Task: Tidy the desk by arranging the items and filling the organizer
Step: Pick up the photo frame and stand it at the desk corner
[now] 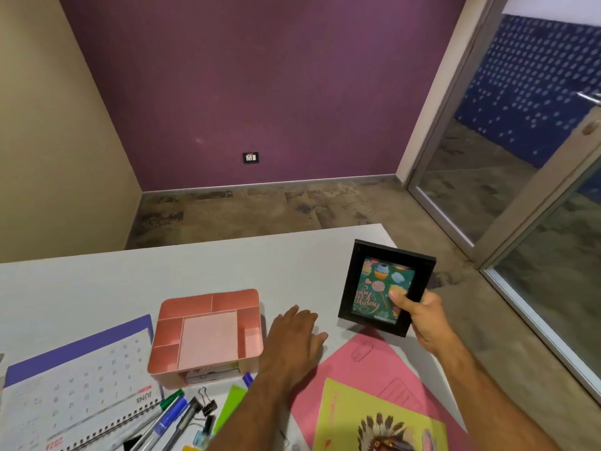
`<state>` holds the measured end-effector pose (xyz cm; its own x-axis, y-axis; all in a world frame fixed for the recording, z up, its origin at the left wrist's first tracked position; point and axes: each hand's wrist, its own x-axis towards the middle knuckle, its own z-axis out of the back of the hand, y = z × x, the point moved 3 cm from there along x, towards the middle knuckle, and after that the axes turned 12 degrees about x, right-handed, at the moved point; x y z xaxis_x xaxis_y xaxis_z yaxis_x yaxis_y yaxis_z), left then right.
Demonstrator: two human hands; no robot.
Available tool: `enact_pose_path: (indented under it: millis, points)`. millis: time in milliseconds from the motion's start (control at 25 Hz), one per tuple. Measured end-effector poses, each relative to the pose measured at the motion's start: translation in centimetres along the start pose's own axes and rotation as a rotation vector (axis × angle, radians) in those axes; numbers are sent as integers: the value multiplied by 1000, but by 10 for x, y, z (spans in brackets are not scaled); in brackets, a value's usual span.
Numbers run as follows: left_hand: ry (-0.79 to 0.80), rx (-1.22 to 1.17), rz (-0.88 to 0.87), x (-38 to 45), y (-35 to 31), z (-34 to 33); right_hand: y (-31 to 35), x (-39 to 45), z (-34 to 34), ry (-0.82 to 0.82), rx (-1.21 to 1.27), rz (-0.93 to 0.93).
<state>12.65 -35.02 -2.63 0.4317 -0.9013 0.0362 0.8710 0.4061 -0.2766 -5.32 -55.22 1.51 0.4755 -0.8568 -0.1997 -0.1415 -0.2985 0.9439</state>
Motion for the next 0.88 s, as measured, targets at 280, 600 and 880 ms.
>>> enact_pose_path:
  millis: [280, 600, 880]
  points:
    - [105, 176, 54, 58, 12, -60, -1, 96, 8, -34, 44, 69]
    - [83, 280, 82, 65, 31, -108, -23, 184, 20, -145, 56, 32]
    - [57, 280, 100, 65, 31, -105, -30, 216, 22, -194, 75, -34]
